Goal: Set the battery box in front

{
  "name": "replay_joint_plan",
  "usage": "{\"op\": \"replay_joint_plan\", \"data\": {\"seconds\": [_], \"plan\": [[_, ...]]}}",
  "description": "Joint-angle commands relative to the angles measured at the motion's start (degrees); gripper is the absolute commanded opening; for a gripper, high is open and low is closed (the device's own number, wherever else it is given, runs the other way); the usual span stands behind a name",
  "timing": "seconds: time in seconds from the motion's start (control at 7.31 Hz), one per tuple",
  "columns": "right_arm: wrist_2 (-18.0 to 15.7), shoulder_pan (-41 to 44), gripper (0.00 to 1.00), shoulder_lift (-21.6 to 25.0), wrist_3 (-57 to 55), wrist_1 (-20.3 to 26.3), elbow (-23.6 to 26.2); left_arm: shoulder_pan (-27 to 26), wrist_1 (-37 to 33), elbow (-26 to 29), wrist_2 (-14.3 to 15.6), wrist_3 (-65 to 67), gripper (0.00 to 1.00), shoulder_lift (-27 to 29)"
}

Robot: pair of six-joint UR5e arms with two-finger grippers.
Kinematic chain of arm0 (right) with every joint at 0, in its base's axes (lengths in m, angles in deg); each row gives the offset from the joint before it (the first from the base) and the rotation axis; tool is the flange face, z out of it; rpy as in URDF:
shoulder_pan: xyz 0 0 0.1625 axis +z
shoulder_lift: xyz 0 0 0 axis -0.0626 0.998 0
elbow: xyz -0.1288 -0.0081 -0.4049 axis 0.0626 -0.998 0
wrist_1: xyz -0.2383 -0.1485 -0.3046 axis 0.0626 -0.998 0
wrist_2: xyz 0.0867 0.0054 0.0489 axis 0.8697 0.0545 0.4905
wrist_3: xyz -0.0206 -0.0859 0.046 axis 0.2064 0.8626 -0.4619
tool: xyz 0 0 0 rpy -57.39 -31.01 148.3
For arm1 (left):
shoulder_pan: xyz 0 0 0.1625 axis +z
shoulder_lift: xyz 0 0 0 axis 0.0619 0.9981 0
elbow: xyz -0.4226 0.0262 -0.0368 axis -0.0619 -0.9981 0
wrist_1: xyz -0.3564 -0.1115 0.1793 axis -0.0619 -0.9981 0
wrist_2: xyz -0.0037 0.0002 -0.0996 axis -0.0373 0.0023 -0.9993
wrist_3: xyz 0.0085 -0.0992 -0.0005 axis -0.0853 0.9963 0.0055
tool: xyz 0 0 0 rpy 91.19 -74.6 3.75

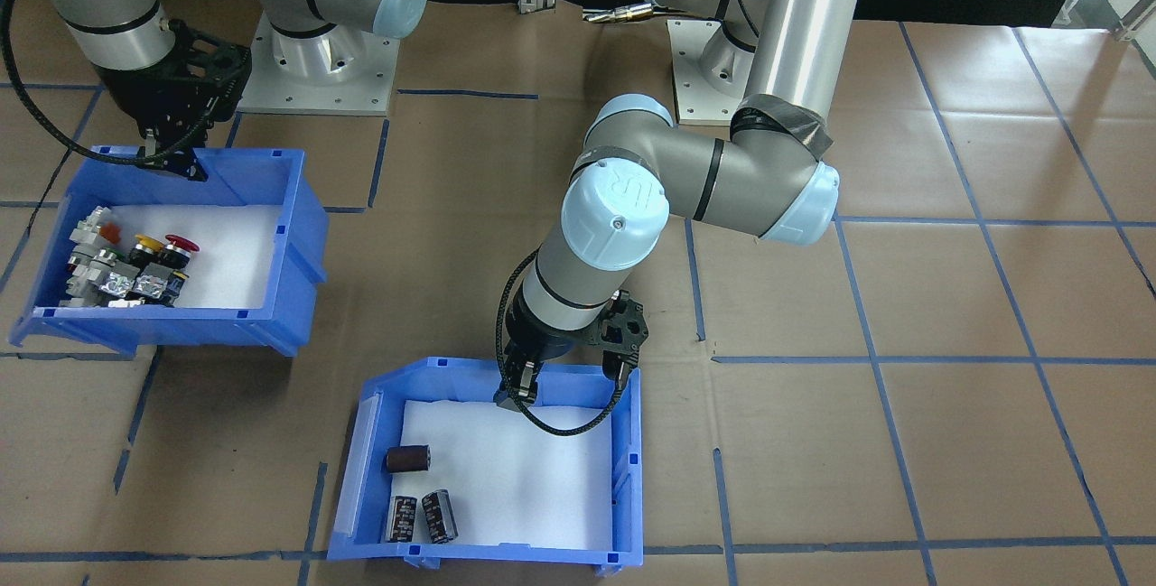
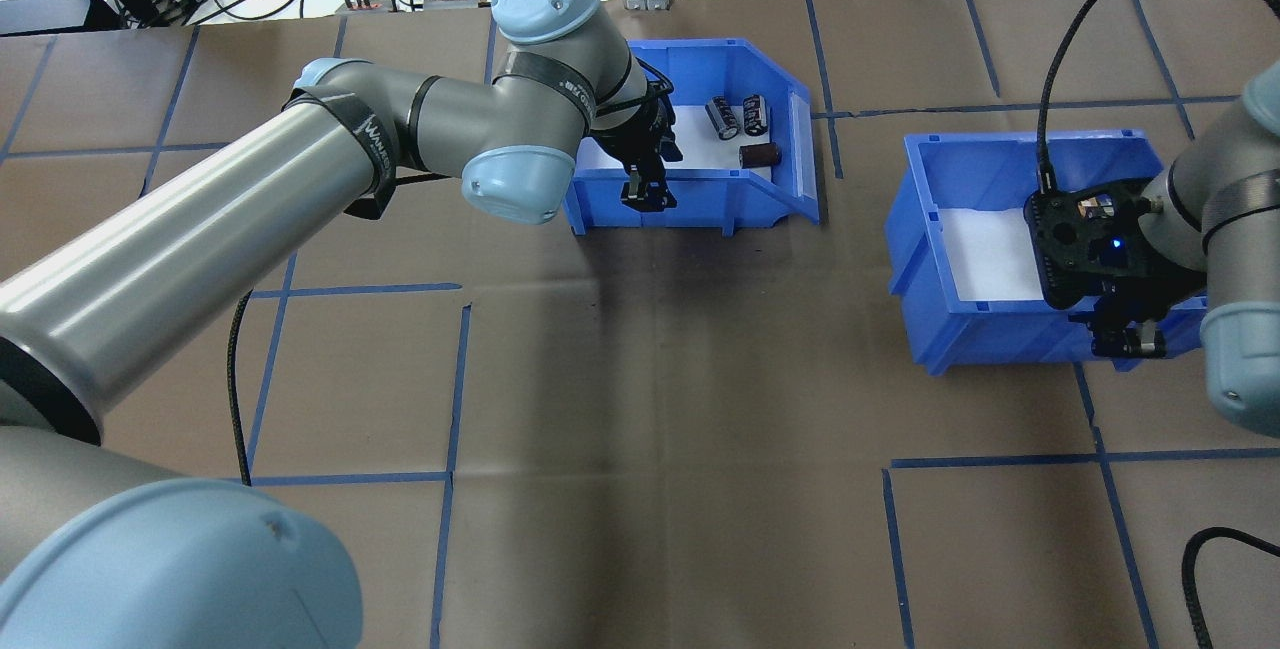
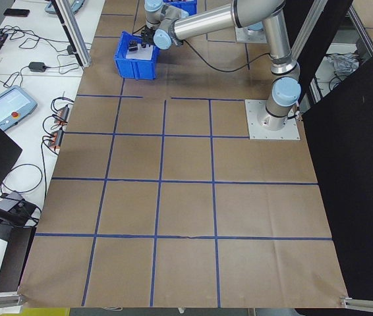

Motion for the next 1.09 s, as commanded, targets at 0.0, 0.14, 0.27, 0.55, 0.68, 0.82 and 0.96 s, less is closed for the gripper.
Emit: {"op": "replay_joint_plan", "data": {"seconds": [0.0, 0.14, 0.27, 0.55, 0.68, 0.82, 0.96], "plan": [[0.22, 0.85, 0.04, 0.94, -1.48, 0.21, 1.22, 0.45, -2.71, -0.76, 0.48, 0.21, 0.82, -3.8], [0.57, 3.03, 0.04, 2.69, -5.84, 0.3, 2.62, 1.49, -9.43, -0.41, 0.31, -0.66, 0.8, -7.22], [1.18, 6.97, 0.04, 3.49, -9.54, 0.3, 3.68, 3.51, -13.15, -0.85, 0.22, -2.93, 0.8, -10.73], [0.84, 16.89, 0.04, 3.41, -20.34, 0.04, 4.3, 5.8, -23.25, -1.29, 6.58, -18.07, 0.89, -17.24], [0.58, 21.29, 0.04, 3.32, -24.39, 0.04, 4.82, 7.38, -26.6, -2.77, 9.94, -28.51, 0.95, -20.67], [0.4, 25.33, 0.04, 3.32, -27.91, -0.05, 5.61, 9.57, -29.59, -4.87, 11.28, -36.53, 0.95, -25.4], [0.4, 27.9, 0.04, 3.23, -29.51, -0.05, 6.14, 12.38, -31.19, -8.63, 11.47, -49.23, 0.99, -31.54]]}}
